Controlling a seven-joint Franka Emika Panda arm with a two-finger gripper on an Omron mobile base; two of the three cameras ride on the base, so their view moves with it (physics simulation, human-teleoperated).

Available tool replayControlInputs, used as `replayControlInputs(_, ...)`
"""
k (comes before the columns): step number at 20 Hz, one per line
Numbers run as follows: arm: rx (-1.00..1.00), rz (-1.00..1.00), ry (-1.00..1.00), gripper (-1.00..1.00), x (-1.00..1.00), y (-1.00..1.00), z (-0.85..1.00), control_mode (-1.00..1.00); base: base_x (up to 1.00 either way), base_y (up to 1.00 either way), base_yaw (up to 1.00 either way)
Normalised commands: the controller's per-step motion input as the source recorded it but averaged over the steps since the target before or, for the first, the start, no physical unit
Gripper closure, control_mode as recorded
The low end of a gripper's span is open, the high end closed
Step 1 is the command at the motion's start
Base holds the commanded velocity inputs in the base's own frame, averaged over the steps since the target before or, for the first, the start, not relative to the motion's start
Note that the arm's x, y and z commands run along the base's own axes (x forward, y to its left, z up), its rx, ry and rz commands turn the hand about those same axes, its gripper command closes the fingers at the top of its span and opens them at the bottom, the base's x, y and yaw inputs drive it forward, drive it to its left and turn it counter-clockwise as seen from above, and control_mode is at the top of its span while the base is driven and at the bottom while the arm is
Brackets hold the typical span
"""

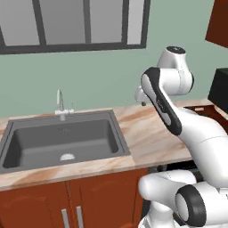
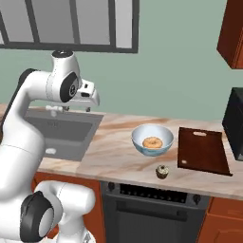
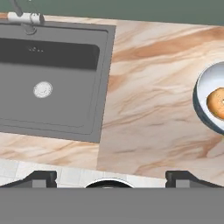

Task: Place the bowl with donut and the cupcake onto the tray.

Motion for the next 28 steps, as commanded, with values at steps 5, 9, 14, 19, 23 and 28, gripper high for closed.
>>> replayControlInputs(5, 0.00, 0.00, 0.00, -1.00, 0.00, 0.00, 0.00, 1.00, -0.01, -0.89, -0.02)
replayControlInputs(9, 0.00, 0.00, 0.00, -1.00, 0.00, 0.00, 0.00, 1.00, 0.00, -0.80, 0.00)
replayControlInputs(14, 0.00, 0.00, 0.00, -1.00, 0.00, 0.00, 0.00, 1.00, 0.00, -0.67, 0.00)
replayControlInputs(19, 0.00, 0.00, 0.00, -1.00, 0.00, 0.00, 0.00, 1.00, 0.06, -0.38, -0.02)
replayControlInputs(23, 0.00, 0.00, 0.00, -1.00, 0.00, 0.00, 0.00, 1.00, 0.35, -0.21, 0.00)
replayControlInputs(28, 0.00, 0.00, 0.00, -1.00, 0.00, 0.00, 0.00, 1.00, 0.49, -0.22, 0.00)
